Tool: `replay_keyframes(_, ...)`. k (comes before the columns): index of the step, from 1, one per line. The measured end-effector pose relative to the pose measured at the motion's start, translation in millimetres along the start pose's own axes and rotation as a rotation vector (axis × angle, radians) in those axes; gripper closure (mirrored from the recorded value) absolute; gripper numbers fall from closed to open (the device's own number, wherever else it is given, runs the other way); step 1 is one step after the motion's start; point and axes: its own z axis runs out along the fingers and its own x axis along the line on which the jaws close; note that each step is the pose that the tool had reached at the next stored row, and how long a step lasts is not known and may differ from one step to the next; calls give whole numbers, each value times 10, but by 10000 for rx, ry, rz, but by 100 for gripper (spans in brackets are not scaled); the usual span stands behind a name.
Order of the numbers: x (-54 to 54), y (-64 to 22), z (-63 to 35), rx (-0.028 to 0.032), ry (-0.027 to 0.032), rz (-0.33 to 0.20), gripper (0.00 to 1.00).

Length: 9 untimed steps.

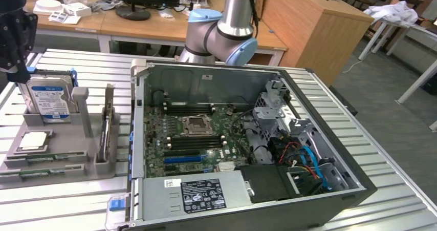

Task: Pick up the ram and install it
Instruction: 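Pick up the ram and move it above insertion slot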

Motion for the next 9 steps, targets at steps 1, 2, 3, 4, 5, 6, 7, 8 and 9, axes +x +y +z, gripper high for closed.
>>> replay_keyframes(1, 0, 0, 0, -7, 8, -180, 89)
replay_keyframes(2, 0, 0, 1, -13, 16, -359, 89)
replay_keyframes(3, 0, 0, 1, -19, 24, -528, 89)
replay_keyframes(4, 0, 0, 0, -23, 29, -624, 89)
replay_keyframes(5, 0, 0, 0, -23, 30, -635, 89)
replay_keyframes(6, 0, 1, 1, -24, 30, -634, 89)
replay_keyframes(7, 0, 0, 1, -22, 29, -635, 89)
replay_keyframes(8, 0, 0, 1, -23, 29, -635, 89)
replay_keyframes(9, 0, 0, 1, -23, 29, -635, 89)
